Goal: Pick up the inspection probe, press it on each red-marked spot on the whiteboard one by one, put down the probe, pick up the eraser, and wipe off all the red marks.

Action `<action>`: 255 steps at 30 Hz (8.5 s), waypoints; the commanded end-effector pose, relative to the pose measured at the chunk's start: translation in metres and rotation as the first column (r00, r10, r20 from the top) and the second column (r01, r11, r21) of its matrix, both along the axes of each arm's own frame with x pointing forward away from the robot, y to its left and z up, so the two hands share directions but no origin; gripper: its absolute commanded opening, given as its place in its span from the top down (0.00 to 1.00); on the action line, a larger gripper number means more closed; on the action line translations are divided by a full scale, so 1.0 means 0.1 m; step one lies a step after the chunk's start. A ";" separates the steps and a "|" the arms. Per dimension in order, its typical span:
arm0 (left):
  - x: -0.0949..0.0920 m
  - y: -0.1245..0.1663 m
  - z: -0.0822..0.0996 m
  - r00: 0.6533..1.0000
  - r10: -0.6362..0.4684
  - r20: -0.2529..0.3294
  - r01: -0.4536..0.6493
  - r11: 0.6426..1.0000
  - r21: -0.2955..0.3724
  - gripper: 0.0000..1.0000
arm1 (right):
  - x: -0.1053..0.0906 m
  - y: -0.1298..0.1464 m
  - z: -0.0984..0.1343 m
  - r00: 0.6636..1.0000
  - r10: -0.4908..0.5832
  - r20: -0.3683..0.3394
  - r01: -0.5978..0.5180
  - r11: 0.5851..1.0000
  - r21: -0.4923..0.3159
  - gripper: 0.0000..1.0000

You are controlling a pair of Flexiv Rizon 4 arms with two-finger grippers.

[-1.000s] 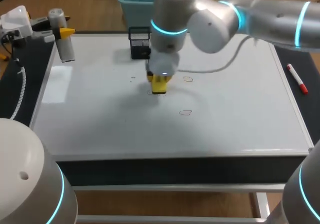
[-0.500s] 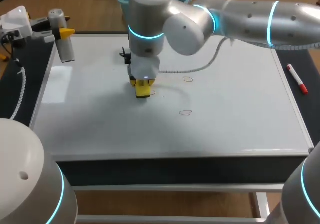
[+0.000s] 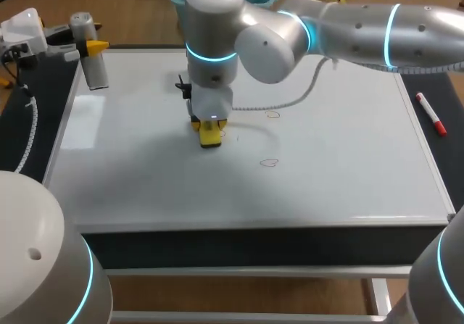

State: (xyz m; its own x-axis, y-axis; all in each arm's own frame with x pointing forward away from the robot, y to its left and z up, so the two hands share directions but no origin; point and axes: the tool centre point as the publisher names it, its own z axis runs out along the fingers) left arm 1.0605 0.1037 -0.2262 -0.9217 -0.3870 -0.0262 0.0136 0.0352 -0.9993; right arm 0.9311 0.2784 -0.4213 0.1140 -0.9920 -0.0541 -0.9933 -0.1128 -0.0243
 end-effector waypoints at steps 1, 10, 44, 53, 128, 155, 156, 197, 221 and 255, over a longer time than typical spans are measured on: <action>-0.01 0.00 0.02 1.000 0.001 0.000 -0.001 1.000 0.002 1.00 | 0.01 0.00 -0.02 1.000 0.013 -0.006 -0.013 1.000 -0.007 1.00; -0.01 0.00 0.02 1.000 0.001 0.000 -0.001 1.000 0.002 1.00 | -0.01 -0.02 -0.08 0.999 0.027 -0.022 -0.028 0.999 -0.020 1.00; -0.01 0.00 0.02 1.000 0.001 0.000 -0.001 1.000 0.002 1.00 | 0.02 -0.64 0.10 0.999 -0.053 0.010 0.054 0.997 -0.050 1.00; -0.01 0.00 0.02 1.000 0.001 0.000 -0.001 1.000 0.002 1.00 | 0.14 -0.96 0.46 0.999 -0.038 0.004 0.038 0.999 -0.018 1.00; -0.03 -0.11 0.07 1.000 -0.024 0.013 0.024 1.000 0.014 1.00 | 0.91 -4.14 0.47 0.846 -0.529 -0.065 0.526 0.848 -0.062 1.00; -0.76 -2.39 0.28 0.872 -0.486 0.065 0.489 0.872 -0.037 1.00 | 0.91 -4.14 0.47 0.846 -0.529 -0.065 0.526 0.848 -0.062 1.00; -0.79 -2.46 0.27 0.862 -0.502 0.068 0.506 0.861 -0.047 1.00 | 0.91 -4.14 0.47 0.846 -0.529 -0.065 0.526 0.848 -0.062 1.00; -0.90 -4.19 -0.28 0.738 -0.674 0.009 0.673 0.736 -0.073 1.00 | 0.91 -4.14 0.47 0.846 -0.529 -0.065 0.526 0.848 -0.062 1.00; -0.75 -4.30 -0.49 0.738 -0.675 0.012 0.673 0.734 -0.089 1.00 | 0.91 -4.14 0.47 0.846 -0.529 -0.065 0.526 0.848 -0.062 1.00; -0.74 -4.29 -0.58 0.745 -0.667 -0.018 0.663 0.743 -0.094 1.00 | 0.91 -4.14 0.47 0.846 -0.529 -0.065 0.526 0.848 -0.062 1.00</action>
State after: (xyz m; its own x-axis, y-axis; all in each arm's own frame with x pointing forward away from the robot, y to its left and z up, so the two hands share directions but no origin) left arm 0.9863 -0.3256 -0.2844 -0.9460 0.3230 0.0262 -0.0421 -0.0424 -0.9982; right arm 1.0215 -0.1353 -0.3751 -0.4317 -0.9020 -0.0020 -0.9010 0.4311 0.0479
